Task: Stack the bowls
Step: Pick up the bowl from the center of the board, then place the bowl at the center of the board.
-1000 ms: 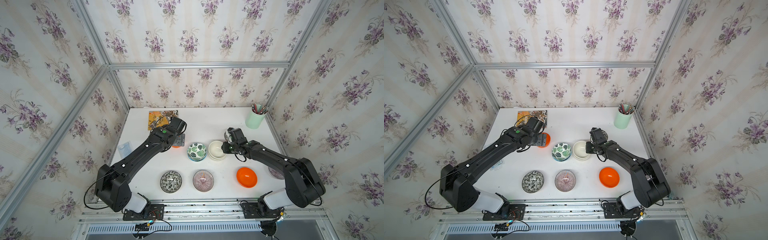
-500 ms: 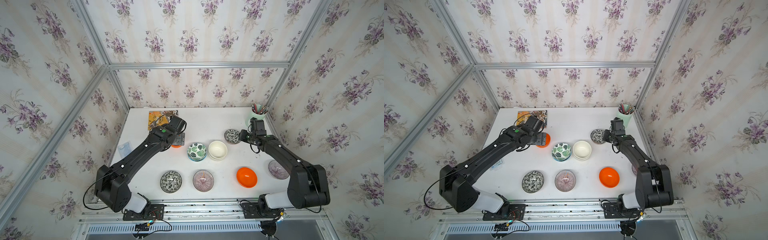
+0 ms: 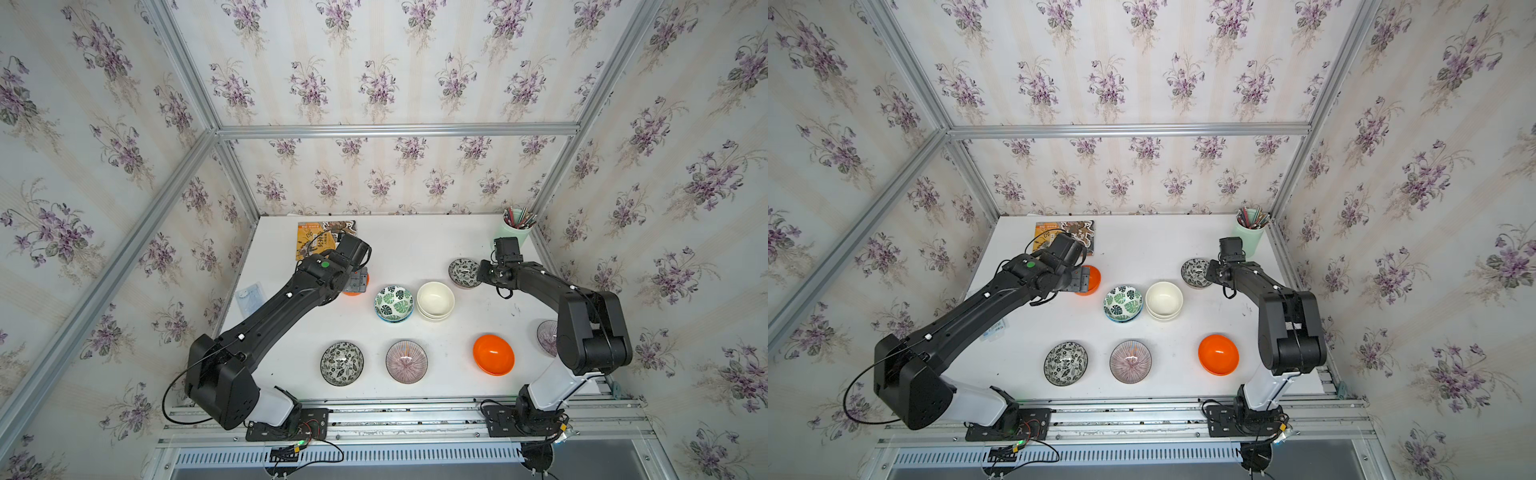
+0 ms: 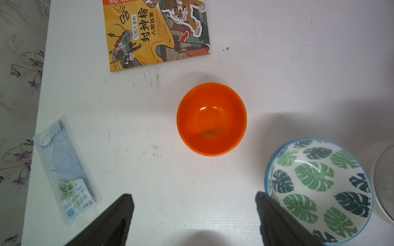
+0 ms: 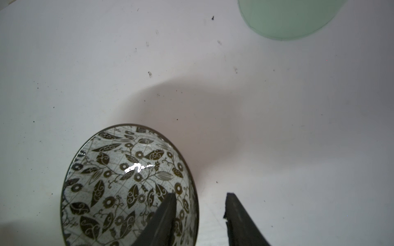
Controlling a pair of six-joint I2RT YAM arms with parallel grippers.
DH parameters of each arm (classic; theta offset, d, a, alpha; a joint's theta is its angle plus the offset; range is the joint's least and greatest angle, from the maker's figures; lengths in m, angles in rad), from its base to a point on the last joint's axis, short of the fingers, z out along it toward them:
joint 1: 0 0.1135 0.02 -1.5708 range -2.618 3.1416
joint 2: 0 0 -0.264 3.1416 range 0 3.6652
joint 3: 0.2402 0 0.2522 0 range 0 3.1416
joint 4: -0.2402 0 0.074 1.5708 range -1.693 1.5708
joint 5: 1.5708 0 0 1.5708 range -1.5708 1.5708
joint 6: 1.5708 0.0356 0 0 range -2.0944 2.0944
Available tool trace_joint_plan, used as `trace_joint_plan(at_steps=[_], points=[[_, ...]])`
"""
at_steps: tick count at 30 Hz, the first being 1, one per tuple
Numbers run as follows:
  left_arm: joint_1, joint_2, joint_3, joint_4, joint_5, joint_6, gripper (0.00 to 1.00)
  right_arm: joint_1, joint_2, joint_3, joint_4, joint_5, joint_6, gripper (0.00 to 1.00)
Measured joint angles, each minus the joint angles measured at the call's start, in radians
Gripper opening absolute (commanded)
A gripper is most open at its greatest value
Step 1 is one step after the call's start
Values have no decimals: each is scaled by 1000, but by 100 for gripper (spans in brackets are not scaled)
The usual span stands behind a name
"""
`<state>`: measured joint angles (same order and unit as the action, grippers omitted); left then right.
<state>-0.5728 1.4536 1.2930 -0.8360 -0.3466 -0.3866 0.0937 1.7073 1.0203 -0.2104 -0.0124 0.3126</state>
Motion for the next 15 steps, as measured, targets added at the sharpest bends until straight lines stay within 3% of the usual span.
trace_joint_plan(at_steps=[9,15], points=[[5,0,-14,4,0,0,93,-2,35,14,3,-21,-8,15],[10,0,-28,9,1,0,93,-17,-32,2,-27,-4,-31,1]])
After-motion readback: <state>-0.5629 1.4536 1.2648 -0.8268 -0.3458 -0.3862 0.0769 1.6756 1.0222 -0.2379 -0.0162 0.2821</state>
